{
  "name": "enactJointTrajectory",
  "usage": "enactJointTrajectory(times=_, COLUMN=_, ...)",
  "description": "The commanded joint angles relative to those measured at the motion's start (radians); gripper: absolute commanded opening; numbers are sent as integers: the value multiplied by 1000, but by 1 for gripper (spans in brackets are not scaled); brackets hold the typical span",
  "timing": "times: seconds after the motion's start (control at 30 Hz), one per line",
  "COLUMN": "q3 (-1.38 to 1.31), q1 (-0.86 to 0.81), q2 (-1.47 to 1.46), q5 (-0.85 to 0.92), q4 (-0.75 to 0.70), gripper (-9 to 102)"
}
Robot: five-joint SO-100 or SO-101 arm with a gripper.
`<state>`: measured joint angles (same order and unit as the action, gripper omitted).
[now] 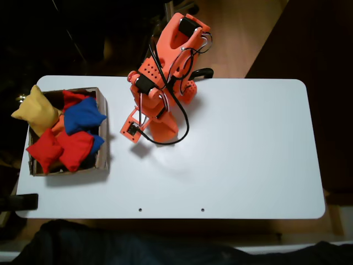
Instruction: Grasp a bag and put it in the box.
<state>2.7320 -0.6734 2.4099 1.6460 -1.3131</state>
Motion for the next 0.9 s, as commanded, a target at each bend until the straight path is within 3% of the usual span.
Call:
enactJointTrajectory(times=0.0, q3=0, q1=11, q2=6, q5=-9, q4=14, gripper=77)
enactJointTrajectory(times=0.87, q3=-11, q1=-5, q2=34, q5=20, q4=15, gripper=46)
